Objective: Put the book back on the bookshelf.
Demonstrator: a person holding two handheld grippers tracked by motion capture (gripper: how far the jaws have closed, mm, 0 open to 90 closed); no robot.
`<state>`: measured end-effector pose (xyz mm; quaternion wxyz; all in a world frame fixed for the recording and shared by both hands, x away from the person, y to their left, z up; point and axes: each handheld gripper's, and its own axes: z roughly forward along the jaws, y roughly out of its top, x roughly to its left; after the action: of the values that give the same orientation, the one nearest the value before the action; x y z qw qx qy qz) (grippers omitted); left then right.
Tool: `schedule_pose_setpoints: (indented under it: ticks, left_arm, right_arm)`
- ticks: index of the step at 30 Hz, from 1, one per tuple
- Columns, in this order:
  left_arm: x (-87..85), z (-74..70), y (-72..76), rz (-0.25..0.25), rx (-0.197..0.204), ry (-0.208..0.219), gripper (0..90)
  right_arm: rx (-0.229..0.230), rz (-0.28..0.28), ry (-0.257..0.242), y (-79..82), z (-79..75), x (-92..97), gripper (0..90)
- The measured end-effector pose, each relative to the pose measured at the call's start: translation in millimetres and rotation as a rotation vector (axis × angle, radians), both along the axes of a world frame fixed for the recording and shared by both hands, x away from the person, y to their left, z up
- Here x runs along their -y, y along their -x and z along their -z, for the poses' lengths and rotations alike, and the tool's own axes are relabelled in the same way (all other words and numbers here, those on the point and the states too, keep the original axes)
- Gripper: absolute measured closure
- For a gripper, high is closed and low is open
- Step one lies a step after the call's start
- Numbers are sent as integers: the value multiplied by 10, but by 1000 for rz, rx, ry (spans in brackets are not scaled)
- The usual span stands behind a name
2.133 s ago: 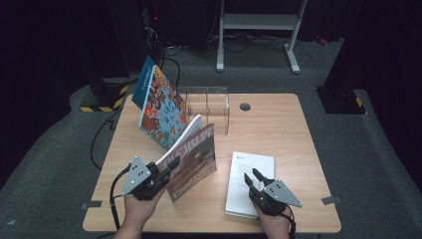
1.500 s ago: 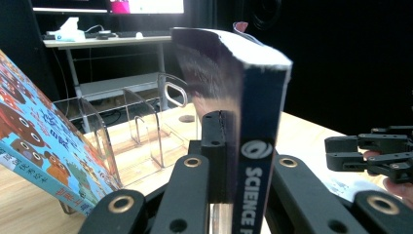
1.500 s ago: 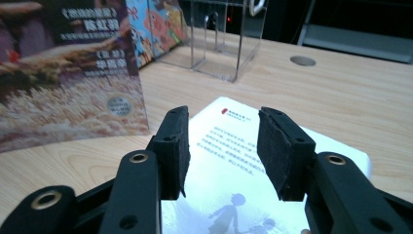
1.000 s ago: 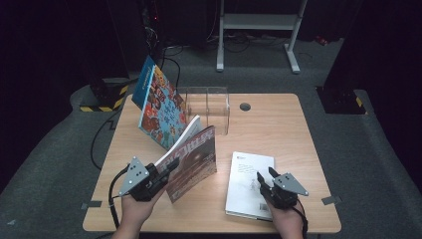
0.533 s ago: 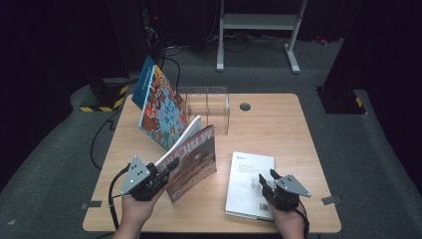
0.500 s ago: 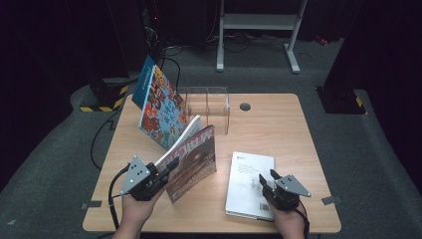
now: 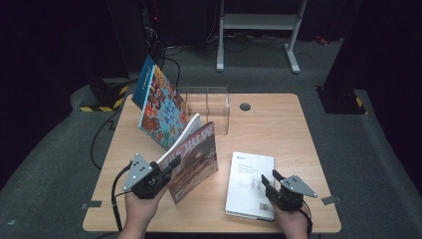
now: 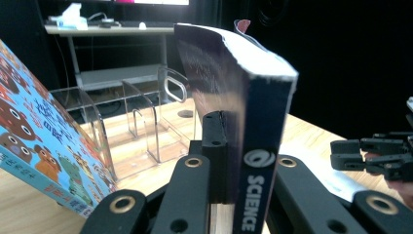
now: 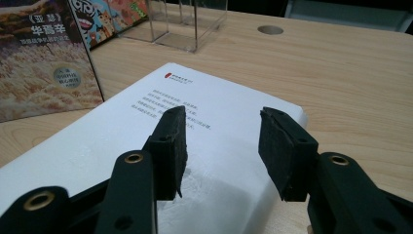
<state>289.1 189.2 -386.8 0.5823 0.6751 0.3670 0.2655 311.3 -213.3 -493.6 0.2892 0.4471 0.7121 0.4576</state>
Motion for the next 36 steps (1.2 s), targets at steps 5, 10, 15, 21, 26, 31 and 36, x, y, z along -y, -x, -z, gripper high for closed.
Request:
schedule_pose_setpoints:
  ticks: [5, 10, 15, 21, 26, 31, 36]
  left_arm:
    - [25, -33, -23, -9, 0, -17, 836]
    - [94, -84, -50, -14, 4, -45, 838]
    - [192, -129, -88, -27, 14, -66, 840]
    - [215, -171, -128, -54, 29, -52, 840]
    - [199, -232, -182, -85, 43, -46, 840]
    - [168, -277, -240, -121, 71, -35, 840]
    - [140, -322, -322, -149, 67, -26, 840]
  right_arm:
    - [9, 8, 2, 19, -22, 13, 529]
    - [2, 17, 7, 26, 3, 25, 529]
    - [5, 23, -3, 42, -15, 32, 529]
    - [11, 20, -9, 44, -19, 43, 526]
    - [19, 22, -17, 53, -28, 59, 530]
    - [15, 24, -12, 57, -25, 50, 527]
    - [14, 11, -18, 47, -36, 44, 497]
